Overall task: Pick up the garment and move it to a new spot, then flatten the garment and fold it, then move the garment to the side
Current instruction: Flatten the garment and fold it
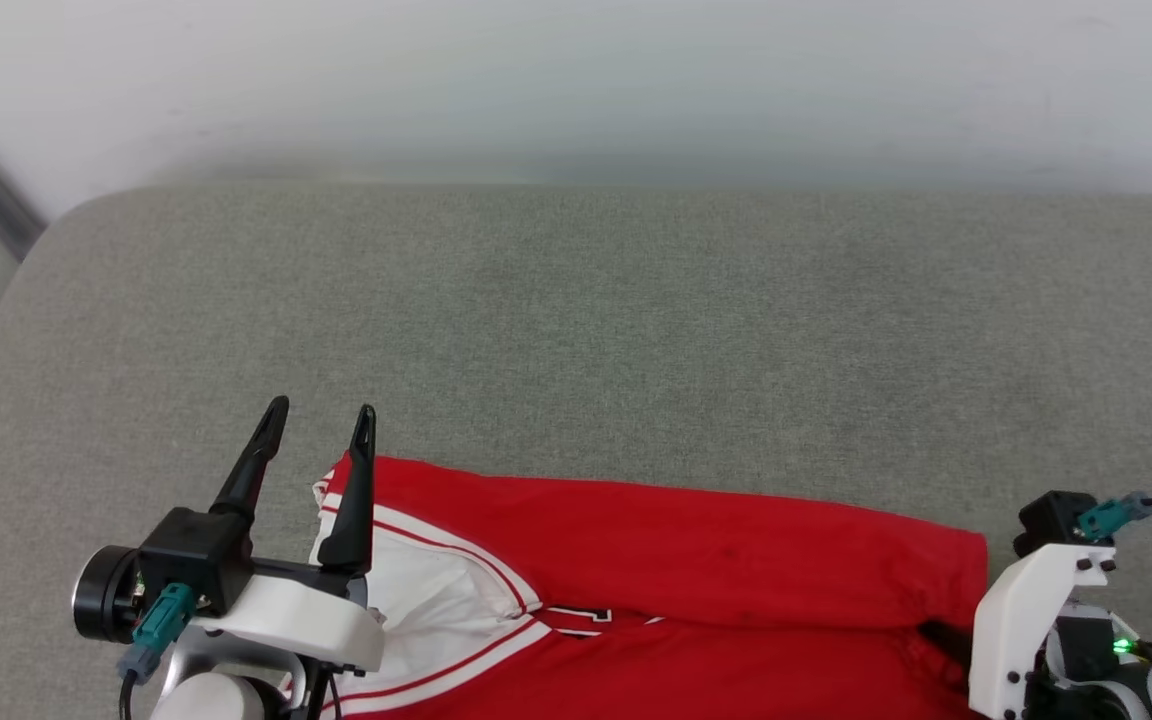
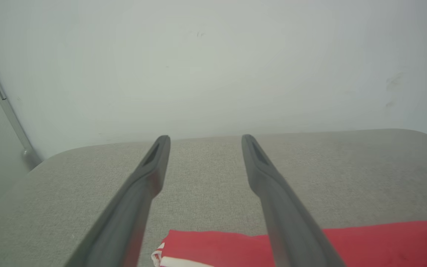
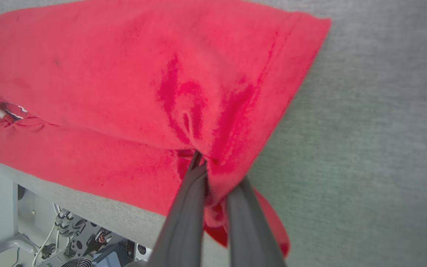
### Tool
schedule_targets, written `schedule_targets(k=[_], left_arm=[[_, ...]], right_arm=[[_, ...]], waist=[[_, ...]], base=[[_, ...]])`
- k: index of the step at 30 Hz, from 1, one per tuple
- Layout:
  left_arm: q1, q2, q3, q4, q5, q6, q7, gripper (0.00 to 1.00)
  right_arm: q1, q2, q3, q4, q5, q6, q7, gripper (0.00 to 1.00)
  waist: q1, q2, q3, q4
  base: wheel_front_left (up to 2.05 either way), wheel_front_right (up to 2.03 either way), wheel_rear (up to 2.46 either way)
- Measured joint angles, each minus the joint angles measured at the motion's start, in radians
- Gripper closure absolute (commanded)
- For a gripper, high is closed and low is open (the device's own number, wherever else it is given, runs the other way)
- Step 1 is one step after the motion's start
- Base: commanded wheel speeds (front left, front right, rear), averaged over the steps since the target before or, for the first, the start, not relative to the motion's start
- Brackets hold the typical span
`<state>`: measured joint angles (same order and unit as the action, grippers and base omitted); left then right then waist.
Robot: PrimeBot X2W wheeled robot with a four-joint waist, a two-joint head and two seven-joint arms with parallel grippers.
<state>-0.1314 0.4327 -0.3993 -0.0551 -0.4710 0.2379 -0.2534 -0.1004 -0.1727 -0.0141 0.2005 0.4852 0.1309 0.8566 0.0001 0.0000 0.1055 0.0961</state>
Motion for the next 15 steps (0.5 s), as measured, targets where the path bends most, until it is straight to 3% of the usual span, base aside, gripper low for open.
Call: schedule_targets(k=[5,15], left_arm=[[0.024,0.012,0.004,-0.007,0.001,0.013,0.008,0.0],[0.04,0.018,0.011,-0.026,0.001,0.037,0.008,0.0]], right_arm=[[-0.02,-0.031,-0.056,0.012,-0.019,0.0,-0.012,1.0],[-0.045,-0.081,-0.304,-0.001,-0.083,0.0,0.014,1.0]], waist=[[0.0,0.0,-0.038,-0.029],[0.0,0.0,-0.045,-0.079]], base=[[0.0,0.0,0.0],[0.0,0.0,0.0]])
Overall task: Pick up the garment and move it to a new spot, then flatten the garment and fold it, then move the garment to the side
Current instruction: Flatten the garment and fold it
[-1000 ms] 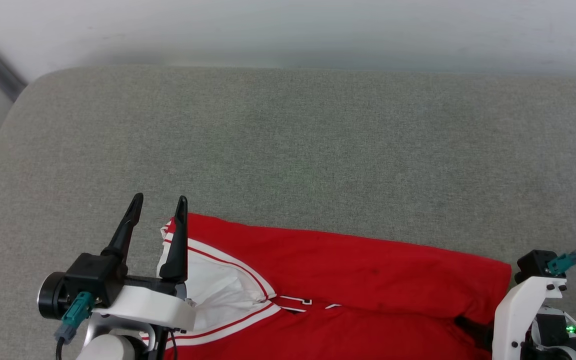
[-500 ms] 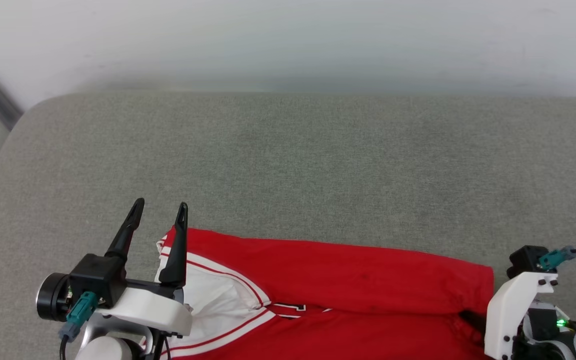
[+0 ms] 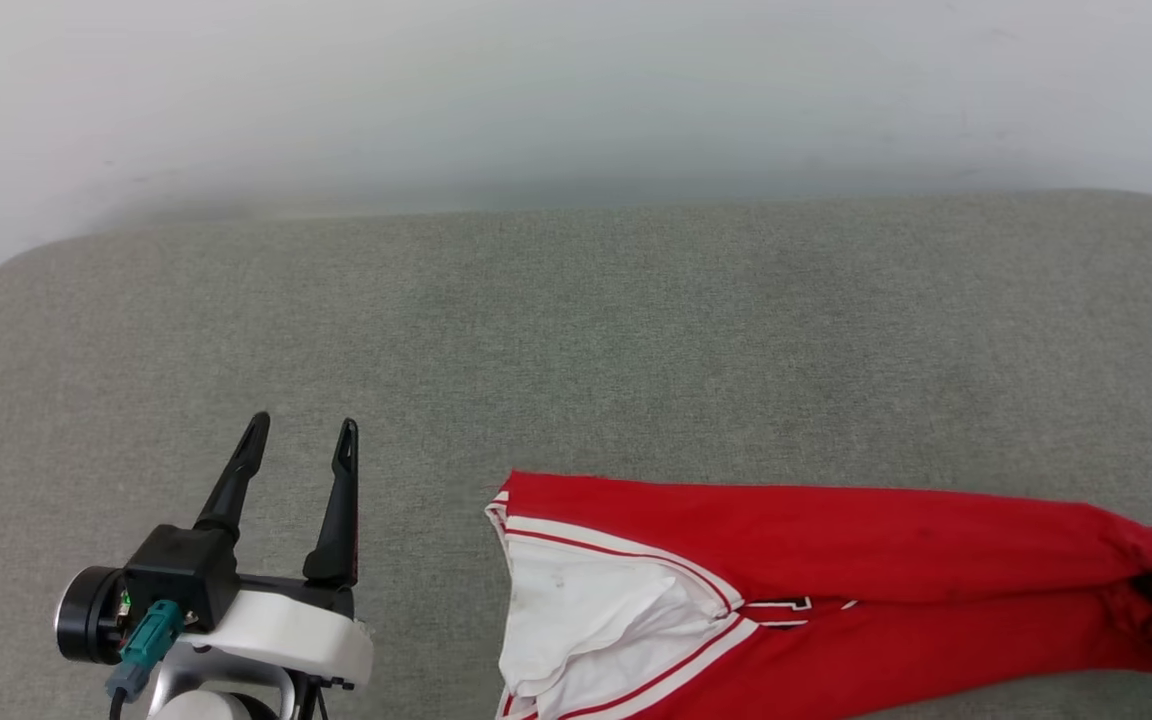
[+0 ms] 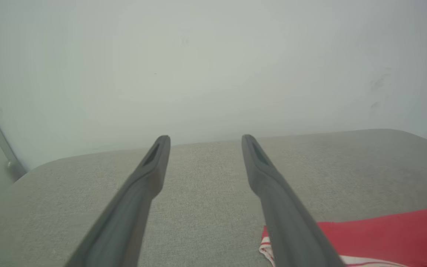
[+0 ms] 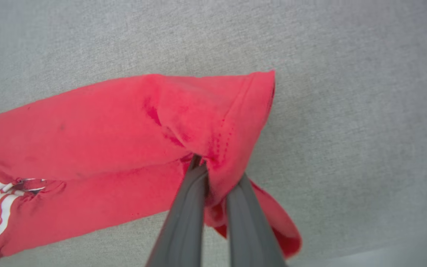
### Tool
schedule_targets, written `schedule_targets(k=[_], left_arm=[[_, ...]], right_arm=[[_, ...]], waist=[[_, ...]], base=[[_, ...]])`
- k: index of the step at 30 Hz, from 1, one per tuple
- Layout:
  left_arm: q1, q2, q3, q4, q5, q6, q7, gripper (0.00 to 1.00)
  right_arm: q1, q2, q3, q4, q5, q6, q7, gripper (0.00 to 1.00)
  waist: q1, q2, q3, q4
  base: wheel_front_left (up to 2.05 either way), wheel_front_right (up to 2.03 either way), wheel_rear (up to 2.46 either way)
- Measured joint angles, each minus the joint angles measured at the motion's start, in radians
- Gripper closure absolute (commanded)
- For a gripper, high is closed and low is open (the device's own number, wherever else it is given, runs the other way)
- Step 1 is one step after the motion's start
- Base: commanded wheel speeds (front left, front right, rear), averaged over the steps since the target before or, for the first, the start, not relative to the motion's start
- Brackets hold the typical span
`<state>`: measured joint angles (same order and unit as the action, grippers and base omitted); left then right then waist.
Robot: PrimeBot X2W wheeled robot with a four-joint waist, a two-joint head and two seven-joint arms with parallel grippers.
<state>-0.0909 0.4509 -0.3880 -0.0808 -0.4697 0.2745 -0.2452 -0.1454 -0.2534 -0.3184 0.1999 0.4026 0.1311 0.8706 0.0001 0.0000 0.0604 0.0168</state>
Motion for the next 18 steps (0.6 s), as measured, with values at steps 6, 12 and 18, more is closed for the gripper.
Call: schedule_targets(k=[6,12,18], left_arm=[[0.002,-0.003,0.0,0.003,-0.005,0.007,0.0,0.0],[0.008,-0.007,-0.004,0.012,-0.012,0.01,0.006,0.0],[0.007,-0.011,-0.016,0.014,-0.017,0.007,0.013,0.0]], right_arm=[[-0.031,0.126,-0.121,-0.038,0.112,0.0,0.156,1.0],[-0.057,0.198,-0.129,-0.027,0.56,0.0,0.413,1.0],[-0.059,0.201,0.057,0.057,0.783,0.0,0.383,1.0]], waist=[[0.0,0.0,-0.001,-0.014],[0.0,0.0,-0.014,-0.003],[0.0,0.0,-0.016,0.035]], base=[[0.0,0.0,0.0],[0.0,0.0,0.0],[0.0,0.0,0.0]])
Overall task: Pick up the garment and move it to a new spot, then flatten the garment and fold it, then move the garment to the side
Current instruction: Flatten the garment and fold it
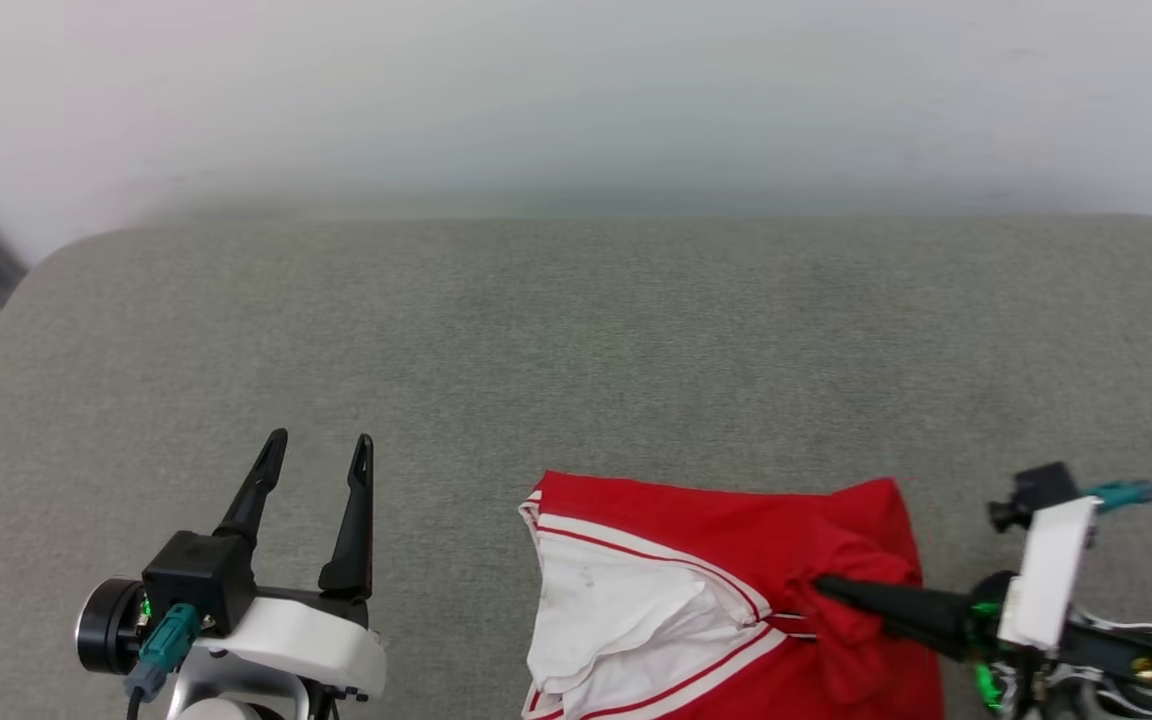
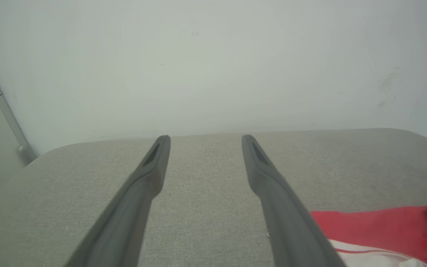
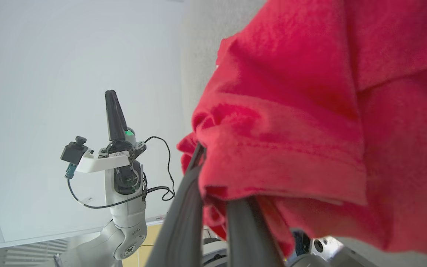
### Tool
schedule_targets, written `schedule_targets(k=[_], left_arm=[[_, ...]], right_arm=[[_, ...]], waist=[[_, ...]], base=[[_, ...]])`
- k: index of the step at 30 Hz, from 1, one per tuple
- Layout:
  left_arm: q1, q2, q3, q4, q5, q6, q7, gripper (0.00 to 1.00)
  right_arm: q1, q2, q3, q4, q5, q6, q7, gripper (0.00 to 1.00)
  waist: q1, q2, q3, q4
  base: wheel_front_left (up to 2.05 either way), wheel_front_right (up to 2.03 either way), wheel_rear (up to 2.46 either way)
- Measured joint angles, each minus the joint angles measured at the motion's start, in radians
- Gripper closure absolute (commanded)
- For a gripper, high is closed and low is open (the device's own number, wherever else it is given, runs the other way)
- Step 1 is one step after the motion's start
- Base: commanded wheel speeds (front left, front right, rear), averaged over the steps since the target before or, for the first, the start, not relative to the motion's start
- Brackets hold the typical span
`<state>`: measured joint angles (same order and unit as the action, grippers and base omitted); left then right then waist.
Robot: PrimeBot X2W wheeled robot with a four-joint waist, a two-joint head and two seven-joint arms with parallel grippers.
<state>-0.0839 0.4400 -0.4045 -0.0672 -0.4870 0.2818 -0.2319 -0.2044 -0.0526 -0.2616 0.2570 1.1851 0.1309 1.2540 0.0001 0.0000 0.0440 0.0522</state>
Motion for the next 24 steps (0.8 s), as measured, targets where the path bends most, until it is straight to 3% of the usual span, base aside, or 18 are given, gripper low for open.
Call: schedule_targets(k=[10,16,17,24], left_arm=[[-0.022,-0.011,-0.014,0.009,-0.001,-0.009,0.001,0.0],[-0.05,-0.027,-0.02,0.024,-0.001,-0.019,-0.007,0.0],[-0.055,-0.034,-0.02,0.036,-0.001,-0.023,-0.01,0.0],[-0.057,-0.039,-0.013,0.065,-0.008,-0.023,-0.015,0.0]], right_arm=[[-0.042,0.001,0.376,0.092,0.149,0.0,-0.211,1.0],[-0.097,0.002,0.494,0.175,0.139,0.0,-0.345,1.0],[-0.109,0.002,0.539,0.201,0.138,0.0,-0.378,0.0],[-0.133,0.002,0.624,0.184,0.113,0.0,-0.47,0.0]], waist=[[0.0,0.0,0.037,0.082],[0.0,0.0,0.086,0.112],[0.0,0.0,0.101,0.118],[0.0,0.0,0.094,0.095]], base=[[0.0,0.0,0.0],[0.0,0.0,0.0],[0.0,0.0,0.0],[0.0,0.0,0.0]])
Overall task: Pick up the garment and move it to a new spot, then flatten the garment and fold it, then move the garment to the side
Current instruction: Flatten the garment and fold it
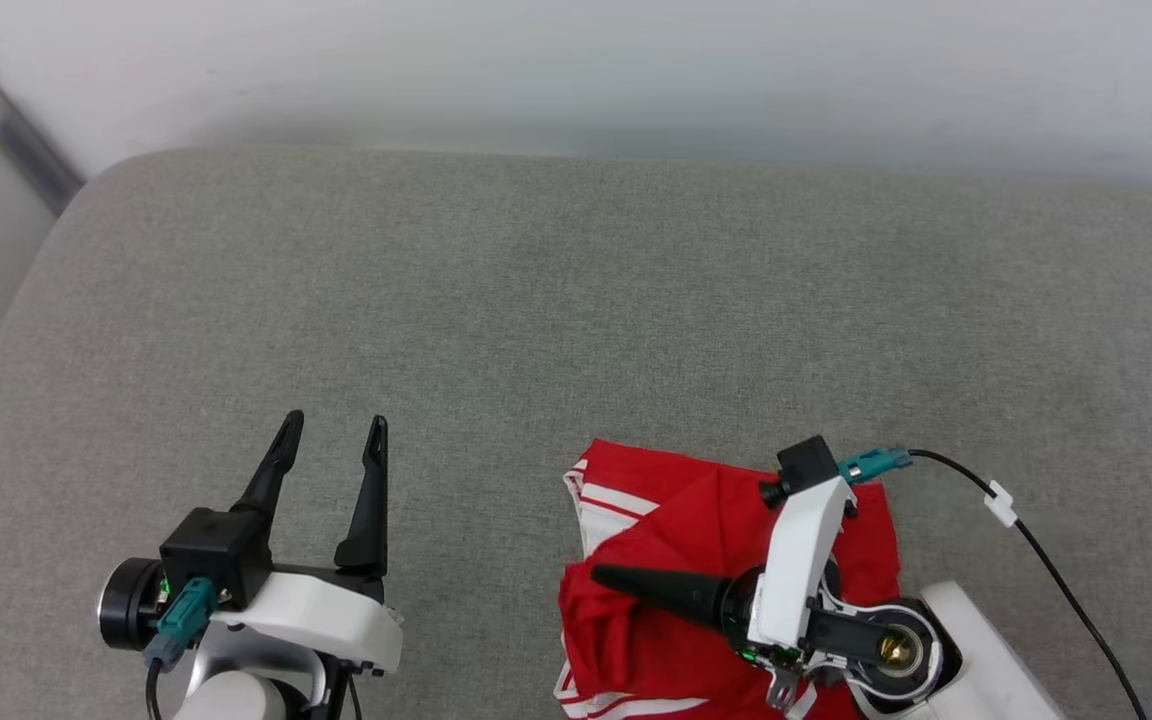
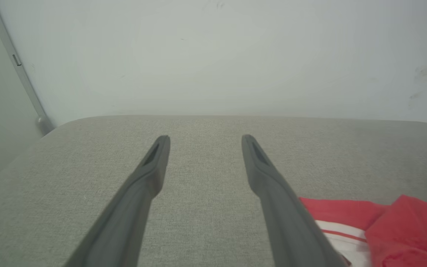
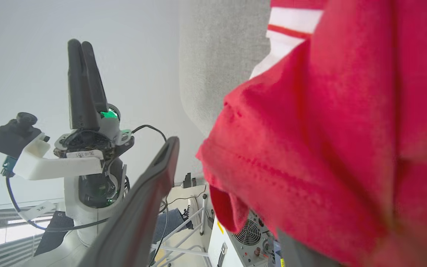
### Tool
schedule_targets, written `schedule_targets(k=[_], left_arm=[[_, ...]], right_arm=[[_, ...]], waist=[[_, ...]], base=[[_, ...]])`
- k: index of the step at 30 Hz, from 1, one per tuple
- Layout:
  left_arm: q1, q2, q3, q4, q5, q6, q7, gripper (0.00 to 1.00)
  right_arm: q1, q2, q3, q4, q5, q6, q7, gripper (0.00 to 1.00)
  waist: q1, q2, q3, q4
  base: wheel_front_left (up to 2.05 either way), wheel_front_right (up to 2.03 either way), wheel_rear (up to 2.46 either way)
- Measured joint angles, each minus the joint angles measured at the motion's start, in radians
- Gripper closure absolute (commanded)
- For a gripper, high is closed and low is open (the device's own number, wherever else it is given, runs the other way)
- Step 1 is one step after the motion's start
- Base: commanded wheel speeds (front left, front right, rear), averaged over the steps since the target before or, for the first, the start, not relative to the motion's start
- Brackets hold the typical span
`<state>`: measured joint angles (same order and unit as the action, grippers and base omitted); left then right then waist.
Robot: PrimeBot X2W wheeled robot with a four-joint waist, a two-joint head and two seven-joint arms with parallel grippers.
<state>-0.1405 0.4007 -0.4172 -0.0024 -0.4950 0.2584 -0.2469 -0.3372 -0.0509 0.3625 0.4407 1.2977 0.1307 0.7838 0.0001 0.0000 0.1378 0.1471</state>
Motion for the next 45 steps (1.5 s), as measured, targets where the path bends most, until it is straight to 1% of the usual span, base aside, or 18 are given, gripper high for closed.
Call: schedule_targets(k=[2,4,8,10,11,14,18,22,25,28,30,33,37,42,45], left_arm=[[0.001,0.0,0.001,0.005,-0.001,0.001,-0.002,0.0],[0.002,-0.001,0.003,0.005,-0.001,0.001,-0.003,0.0],[0.008,0.003,0.005,0.004,-0.002,0.006,-0.003,0.0],[0.01,0.005,0.005,0.003,-0.002,0.007,-0.003,0.0],[0.013,0.007,0.007,0.003,-0.002,0.01,-0.003,0.0],[0.028,0.012,0.012,0.002,-0.003,0.022,-0.002,0.0],[0.047,0.017,0.028,-0.004,-0.008,0.042,-0.002,0.0],[0.065,0.017,0.04,-0.007,-0.011,0.055,-0.003,0.0],[0.078,0.016,0.046,-0.007,-0.012,0.063,-0.004,0.0],[0.093,0.016,0.057,-0.006,-0.014,0.072,-0.007,0.0],[0.106,0.016,0.061,-0.004,-0.016,0.074,-0.008,0.0],[0.129,0.02,0.059,-0.003,-0.017,0.075,-0.009,0.0],[0.154,0.03,0.06,-0.007,-0.01,0.08,-0.01,0.0],[0.184,0.032,0.055,-0.01,-0.005,0.094,-0.01,0.0],[0.189,0.036,0.053,-0.015,-0.002,0.095,-0.01,0.0]], right_arm=[[-0.002,-0.001,0.025,-0.044,-0.028,0.0,-0.024,0.0],[-0.011,-0.024,0.066,-0.111,-0.093,0.0,-0.067,0.0],[-0.02,-0.107,0.154,-0.196,-0.243,0.0,-0.152,0.0],[-0.02,-0.145,0.173,-0.216,-0.316,0.0,-0.207,0.0],[-0.02,-0.164,0.174,-0.219,-0.371,0.0,-0.242,0.0],[-0.015,-0.214,0.132,-0.214,-0.517,0.0,-0.343,0.0],[0.028,-0.237,0.005,-0.212,-0.68,0.0,-0.466,0.0],[0.09,-0.232,-0.174,-0.244,-0.832,0.0,-0.594,0.0],[0.14,-0.206,-0.298,-0.287,-0.918,0.0,-0.674,0.0],[0.194,-0.17,-0.379,-0.354,-0.992,0.0,-0.727,0.0],[0.235,-0.142,-0.411,-0.405,-1.026,0.0,-0.736,0.0],[0.306,-0.108,-0.427,-0.469,-1.046,0.0,-0.728,0.0],[0.387,-0.079,-0.421,-0.534,-1.068,0.0,-0.704,0.0],[0.451,-0.054,-0.397,-0.579,-1.082,0.0,-0.681,0.0],[0.467,-0.044,-0.4,-0.6,-1.087,0.0,-0.678,0.0]], waist=[[0.0,0.0,-0.008,-0.009],[0.0,0.0,-0.016,-0.02],[0.0,0.0,-0.031,-0.044],[0.0,0.0,-0.04,-0.056],[0.0,0.0,-0.045,-0.062],[0.0,0.0,-0.059,-0.082],[0.0,0.0,-0.076,-0.111],[0.0,0.0001,-0.091,-0.14],[0.0,0.0,-0.105,-0.154],[-0.0001,0.0,-0.119,-0.163],[-0.0001,0.0,-0.134,-0.167],[-0.0001,0.0,-0.154,-0.168],[-0.0002,0.0,-0.174,-0.166],[-0.0002,0.0,-0.187,-0.162],[-0.0002,0.0,-0.189,-0.158]], base=[[0.0,0.0,0.0],[0.0,0.0,0.0],[0.0,0.0,0.0],[0.0,0.0,0.0],[0.0,0.0,0.0],[0.0,0.0,0.0],[0.0,0.0,0.0],[0.0,0.0,0.0],[0.0,0.0,0.0],[0.0,0.0,0.0],[0.0,0.0,0.0],[0.0,0.0,0.0],[0.0,0.0,0.0],[0.0,0.0,0.0],[0.0,0.0,0.0]])
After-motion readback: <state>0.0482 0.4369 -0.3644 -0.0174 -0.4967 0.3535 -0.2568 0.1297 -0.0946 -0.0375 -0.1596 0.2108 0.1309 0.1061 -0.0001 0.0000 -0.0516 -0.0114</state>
